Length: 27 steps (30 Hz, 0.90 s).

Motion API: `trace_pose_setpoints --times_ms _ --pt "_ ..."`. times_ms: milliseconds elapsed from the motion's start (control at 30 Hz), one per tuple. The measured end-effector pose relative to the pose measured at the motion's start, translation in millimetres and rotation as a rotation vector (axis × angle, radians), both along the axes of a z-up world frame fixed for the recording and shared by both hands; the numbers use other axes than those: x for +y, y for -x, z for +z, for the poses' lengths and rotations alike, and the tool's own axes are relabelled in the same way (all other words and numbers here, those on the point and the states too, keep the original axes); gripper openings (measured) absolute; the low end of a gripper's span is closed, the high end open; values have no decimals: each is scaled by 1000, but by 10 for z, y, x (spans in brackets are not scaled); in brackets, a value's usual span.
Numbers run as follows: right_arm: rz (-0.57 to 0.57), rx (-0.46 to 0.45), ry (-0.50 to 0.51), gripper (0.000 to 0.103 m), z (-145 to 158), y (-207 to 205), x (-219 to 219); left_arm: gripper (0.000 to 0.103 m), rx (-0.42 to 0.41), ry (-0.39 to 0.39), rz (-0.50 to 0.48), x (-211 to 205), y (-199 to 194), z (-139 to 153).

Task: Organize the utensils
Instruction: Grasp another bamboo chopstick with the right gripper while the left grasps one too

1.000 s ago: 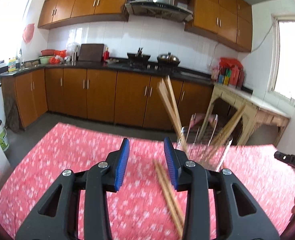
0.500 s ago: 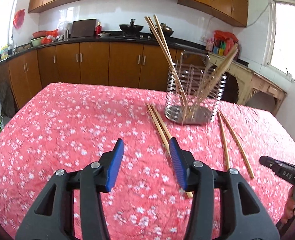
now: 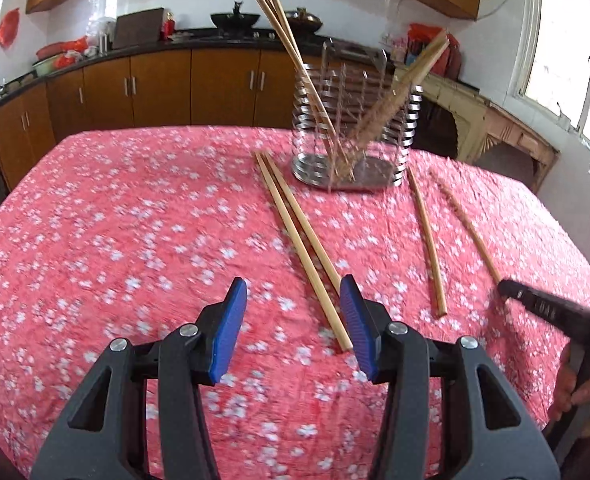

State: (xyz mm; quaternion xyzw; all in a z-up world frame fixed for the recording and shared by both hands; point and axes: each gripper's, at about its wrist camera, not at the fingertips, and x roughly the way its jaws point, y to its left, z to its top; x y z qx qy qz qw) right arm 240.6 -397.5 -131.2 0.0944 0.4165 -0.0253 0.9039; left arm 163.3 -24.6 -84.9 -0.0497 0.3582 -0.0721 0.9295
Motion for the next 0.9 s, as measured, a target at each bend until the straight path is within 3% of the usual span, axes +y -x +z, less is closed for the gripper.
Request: trace_pose_setpoints --times_ms 333,400,467,567,900 --pt "-15 -1 5 8 -5 -20 -86 35 125 15 -1 -125 -200 -195" --pt "-14 0 11 8 3 -36 -80 30 130 -20 3 -166 -228 -211" --pt "-15 1 20 8 15 -102 -33 18 133 -56 16 -186 -262 -215" --pt "-35 6 35 8 27 -186 -71 9 157 -71 49 -76 -353 -217" --pt "-155 4 37 8 33 -413 -530 9 187 -139 161 543 -654 -219"
